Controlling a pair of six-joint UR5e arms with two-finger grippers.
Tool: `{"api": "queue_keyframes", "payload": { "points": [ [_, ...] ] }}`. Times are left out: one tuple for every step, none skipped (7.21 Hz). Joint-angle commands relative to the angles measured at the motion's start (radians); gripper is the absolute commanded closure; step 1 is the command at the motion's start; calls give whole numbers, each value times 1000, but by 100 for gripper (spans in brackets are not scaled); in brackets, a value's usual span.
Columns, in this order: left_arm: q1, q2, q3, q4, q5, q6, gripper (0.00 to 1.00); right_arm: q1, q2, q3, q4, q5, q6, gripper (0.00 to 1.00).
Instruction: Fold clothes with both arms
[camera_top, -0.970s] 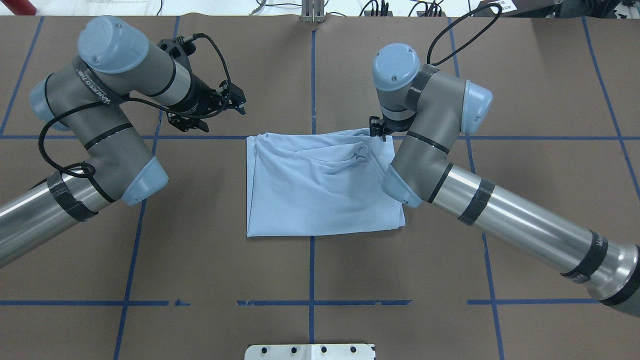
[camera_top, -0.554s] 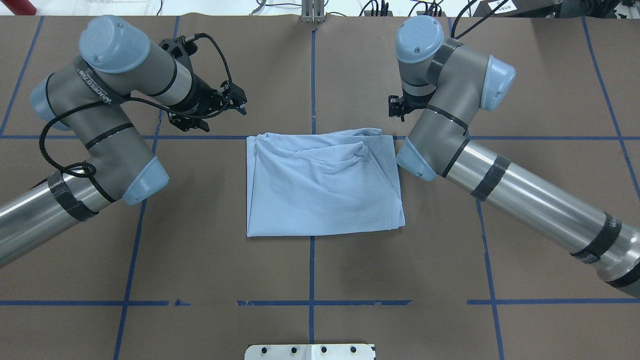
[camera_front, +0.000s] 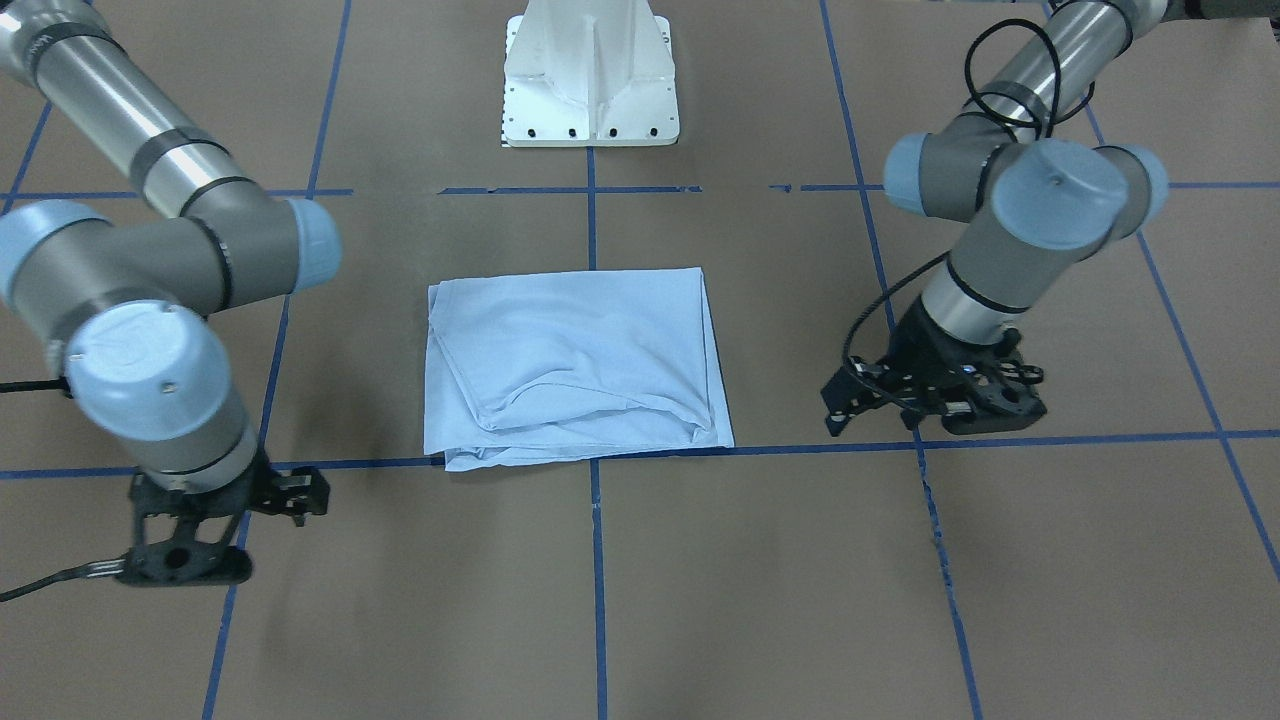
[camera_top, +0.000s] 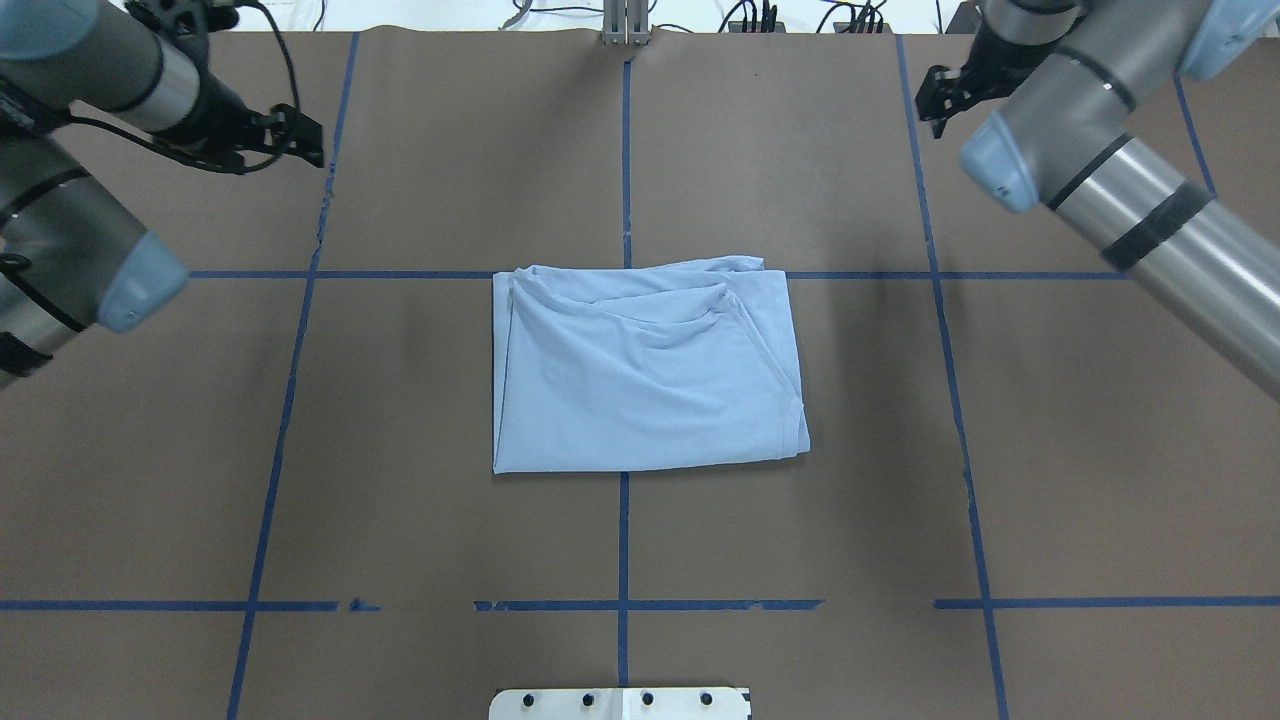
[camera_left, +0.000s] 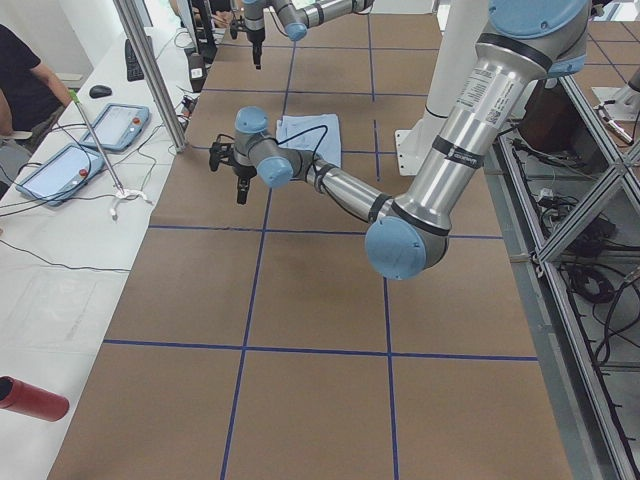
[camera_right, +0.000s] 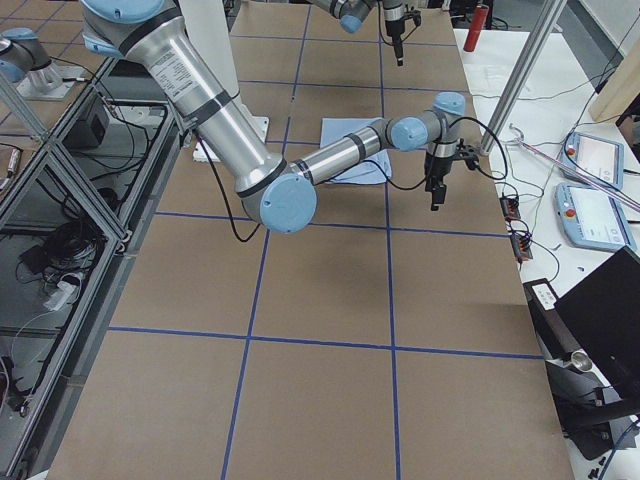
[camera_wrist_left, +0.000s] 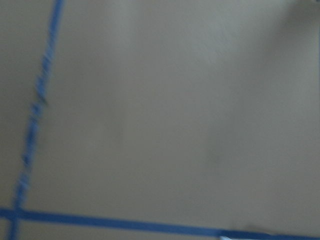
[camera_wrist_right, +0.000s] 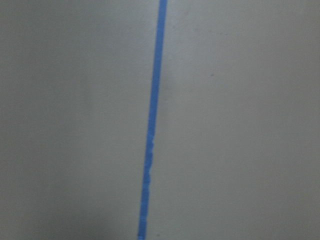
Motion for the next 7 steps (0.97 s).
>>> {"api": "queue_keyframes", "payload": {
  "points": [
    [-205,78,56,57,-7,421,0,198,-161,49,-1,124,-282,0],
    [-282,123,81,57,-57,570,0,262,-266,95,2,169,-377,0],
    [-351,171,86,57,-111,713,0,334,-352,121,1,216,-474,0],
    [-420,231,83,57,-153,858,0,397,-440,149,-8,276,-584,0],
    [-460,266,72,81,-171,963,0,452,-504,167,-11,292,-657,0],
    [-473,294,48,104,-216,940,0,464,-560,198,-13,294,-660,0],
    [-465,317,32,89,-201,879,0,464,-559,207,-2,285,-648,0]
  ]
}}
